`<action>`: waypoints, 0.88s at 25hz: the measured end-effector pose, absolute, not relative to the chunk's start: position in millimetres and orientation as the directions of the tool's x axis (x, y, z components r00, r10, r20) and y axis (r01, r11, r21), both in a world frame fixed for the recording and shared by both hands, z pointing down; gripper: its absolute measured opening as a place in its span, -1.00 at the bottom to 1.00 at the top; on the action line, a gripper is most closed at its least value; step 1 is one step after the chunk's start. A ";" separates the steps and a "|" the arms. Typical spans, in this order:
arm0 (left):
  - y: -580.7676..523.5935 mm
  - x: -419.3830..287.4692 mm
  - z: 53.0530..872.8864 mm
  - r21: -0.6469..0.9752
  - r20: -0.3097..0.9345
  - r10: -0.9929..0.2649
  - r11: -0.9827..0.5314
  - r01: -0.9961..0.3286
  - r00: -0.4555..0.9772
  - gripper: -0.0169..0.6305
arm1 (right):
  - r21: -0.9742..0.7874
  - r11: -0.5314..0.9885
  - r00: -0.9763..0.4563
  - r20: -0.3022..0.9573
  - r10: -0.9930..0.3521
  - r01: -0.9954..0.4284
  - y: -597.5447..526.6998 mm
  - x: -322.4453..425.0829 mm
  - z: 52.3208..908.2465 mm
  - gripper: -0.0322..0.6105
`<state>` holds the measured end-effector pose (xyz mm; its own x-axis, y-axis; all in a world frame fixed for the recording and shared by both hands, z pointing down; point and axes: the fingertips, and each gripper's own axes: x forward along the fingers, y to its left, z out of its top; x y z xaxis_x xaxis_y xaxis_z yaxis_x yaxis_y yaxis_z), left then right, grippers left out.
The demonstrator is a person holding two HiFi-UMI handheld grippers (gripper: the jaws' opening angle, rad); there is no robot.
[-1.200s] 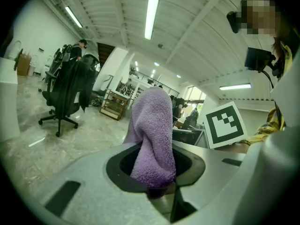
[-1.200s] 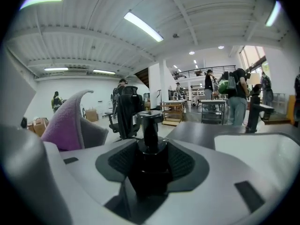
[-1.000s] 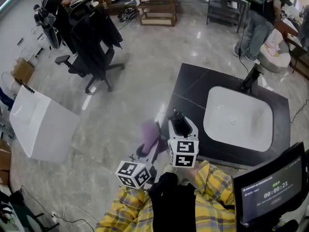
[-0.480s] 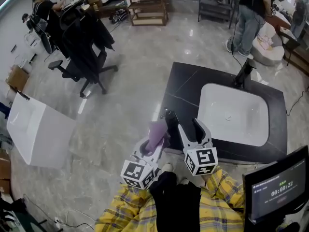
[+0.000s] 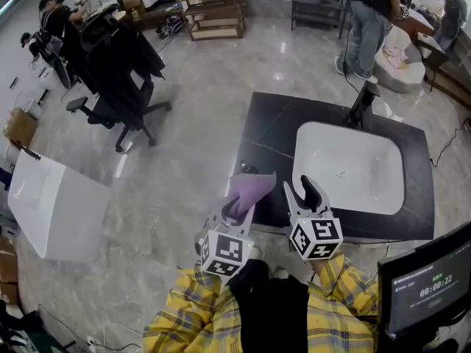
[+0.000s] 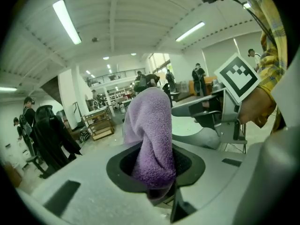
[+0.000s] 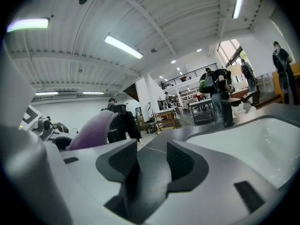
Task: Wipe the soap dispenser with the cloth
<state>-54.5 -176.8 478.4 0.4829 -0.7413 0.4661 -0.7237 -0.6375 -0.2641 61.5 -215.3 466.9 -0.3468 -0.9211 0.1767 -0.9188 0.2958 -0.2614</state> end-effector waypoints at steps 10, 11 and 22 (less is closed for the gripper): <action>-180.2 -43.6 500.6 -0.408 0.587 -0.739 -0.623 -0.668 0.331 -0.68 | -0.277 0.302 -0.360 0.193 -0.913 -0.912 -212.2 71.8 472.9 -0.37; -179.6 -42.9 501.3 -0.428 0.588 -0.743 -0.621 -0.656 0.319 -0.68 | -0.279 0.301 -0.361 0.195 -0.912 -0.912 -211.9 72.5 473.8 -0.37; -172.6 -33.2 510.0 -0.604 0.589 -0.773 -0.614 -0.509 0.235 -0.68 | -0.284 0.307 -0.372 0.212 -0.904 -0.908 -211.8 75.0 481.5 -0.48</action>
<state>-33.2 -172.6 510.0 0.2347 -0.7735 0.5888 -0.5087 -0.6138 -0.6037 75.0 -211.8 481.5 -0.3721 -0.9036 0.2122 -0.9083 0.3074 -0.2837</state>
